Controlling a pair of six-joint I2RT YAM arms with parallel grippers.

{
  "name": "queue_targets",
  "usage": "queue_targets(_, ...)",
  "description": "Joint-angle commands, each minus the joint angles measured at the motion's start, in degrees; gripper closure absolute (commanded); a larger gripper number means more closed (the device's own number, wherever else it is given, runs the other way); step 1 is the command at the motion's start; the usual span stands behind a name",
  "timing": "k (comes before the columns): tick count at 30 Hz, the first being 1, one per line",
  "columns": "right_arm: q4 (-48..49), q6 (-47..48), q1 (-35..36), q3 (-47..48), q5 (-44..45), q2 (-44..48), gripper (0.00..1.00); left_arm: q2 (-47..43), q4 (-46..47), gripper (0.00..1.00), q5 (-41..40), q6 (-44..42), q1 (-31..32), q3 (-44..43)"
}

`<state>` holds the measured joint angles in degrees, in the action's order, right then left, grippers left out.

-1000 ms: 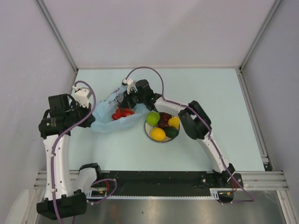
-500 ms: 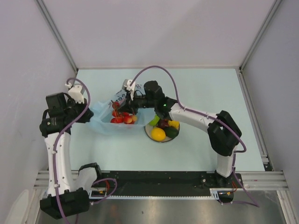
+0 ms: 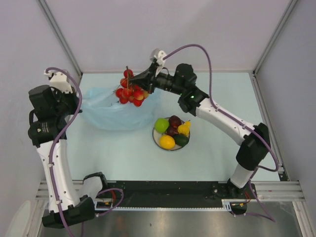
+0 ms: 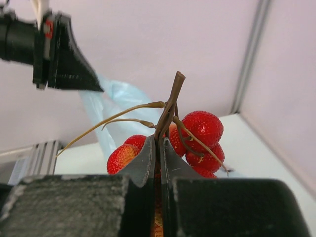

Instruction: Take the fake fruits out of the plastic bag

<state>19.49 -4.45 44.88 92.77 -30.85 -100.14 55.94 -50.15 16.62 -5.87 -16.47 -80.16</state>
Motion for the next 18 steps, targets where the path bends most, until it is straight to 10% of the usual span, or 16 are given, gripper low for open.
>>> queue_targets(1, 2.8, -1.1, -2.3, 0.1, 2.0, 9.8, 1.00, -1.3, 1.2, 1.00, -7.8, 1.7, -0.7, -1.1)
queue_targets(18, -25.1, 16.9, -8.8, -29.3, 8.1, 29.9, 1.00, 0.0, 3.9, 1.00, 0.3, 5.3, -2.6, 10.3)
